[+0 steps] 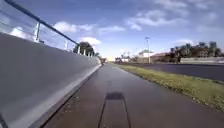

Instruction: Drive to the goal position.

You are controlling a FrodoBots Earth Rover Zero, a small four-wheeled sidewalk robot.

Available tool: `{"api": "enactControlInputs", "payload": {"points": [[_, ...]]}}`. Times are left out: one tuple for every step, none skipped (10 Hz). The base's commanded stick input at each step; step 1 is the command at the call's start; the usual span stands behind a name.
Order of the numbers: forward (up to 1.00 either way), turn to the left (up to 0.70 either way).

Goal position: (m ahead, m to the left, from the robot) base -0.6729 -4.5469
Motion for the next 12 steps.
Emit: {"api": "enactControlInputs", "payload": {"points": [[1.0,0.0],[1.0,0.0],[1.0,0.0],[1.0,-0.02],[1.0,-0.39],[1.0,-0.39],[1.0,-0.37],[1.0,0.0],[1.0,0.0],[1.0,0.0],[1.0,0.0],[1.0,0.0]]}}
